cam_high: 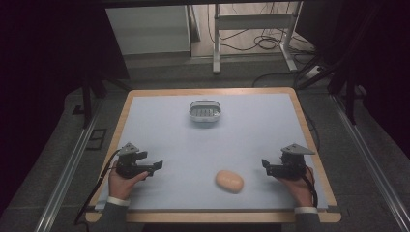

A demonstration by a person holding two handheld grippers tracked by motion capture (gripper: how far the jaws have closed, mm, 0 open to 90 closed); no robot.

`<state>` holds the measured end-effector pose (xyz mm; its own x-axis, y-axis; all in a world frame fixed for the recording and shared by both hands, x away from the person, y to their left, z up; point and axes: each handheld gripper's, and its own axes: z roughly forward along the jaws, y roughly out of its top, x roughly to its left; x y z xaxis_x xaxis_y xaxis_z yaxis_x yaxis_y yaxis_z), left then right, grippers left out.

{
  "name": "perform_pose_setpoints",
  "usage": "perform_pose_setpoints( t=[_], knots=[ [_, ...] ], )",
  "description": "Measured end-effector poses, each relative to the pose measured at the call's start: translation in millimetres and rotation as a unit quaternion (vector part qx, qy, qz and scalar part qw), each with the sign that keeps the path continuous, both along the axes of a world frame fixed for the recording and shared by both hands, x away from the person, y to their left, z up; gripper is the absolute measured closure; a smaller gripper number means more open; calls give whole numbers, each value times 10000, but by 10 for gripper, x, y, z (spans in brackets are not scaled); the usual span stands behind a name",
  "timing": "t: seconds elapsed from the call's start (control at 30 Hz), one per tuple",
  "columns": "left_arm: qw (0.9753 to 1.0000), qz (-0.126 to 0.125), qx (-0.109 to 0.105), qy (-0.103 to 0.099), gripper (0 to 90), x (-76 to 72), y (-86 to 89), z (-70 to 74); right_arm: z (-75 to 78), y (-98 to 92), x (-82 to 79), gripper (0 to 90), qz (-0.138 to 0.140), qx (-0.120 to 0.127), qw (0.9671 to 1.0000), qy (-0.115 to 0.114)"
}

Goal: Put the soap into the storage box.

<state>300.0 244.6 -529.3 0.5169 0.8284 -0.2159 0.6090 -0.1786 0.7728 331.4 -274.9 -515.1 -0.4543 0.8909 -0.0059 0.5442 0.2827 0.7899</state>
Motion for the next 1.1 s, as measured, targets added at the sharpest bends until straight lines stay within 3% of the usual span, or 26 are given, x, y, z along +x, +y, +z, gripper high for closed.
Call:
perform_pose_setpoints(
  t=[0.37, 0.53, 0.73, 0.83, 1.0, 1.1],
  knots=[
    [9997, -157, 140, 88, 151, -10, -52, -21, -9, -35, -56, 99, 73, 48, 9999, -84],
    [9994, -169, 317, -24, 178, -42, -84, 30, 25, -25, -53, 103, 32, 61, 9999, -99],
    [9997, -105, 230, -3, 178, -32, -78, 56, 13, -71, -63, 103, 30, 76, 10000, -29],
    [9996, -258, -5, 117, 175, -15, -80, 53, 16, -104, -63, 104, -12, 109, 9999, -38],
    [9994, -218, 163, 192, 177, 8, -100, 16, 30, -127, -77, 106, 22, 77, 10000, -35],
    [9996, -194, 124, 162, 173, 8, -79, 38, 45, -111, -97, 108, 59, 29, 10000, 11]
  ],
)
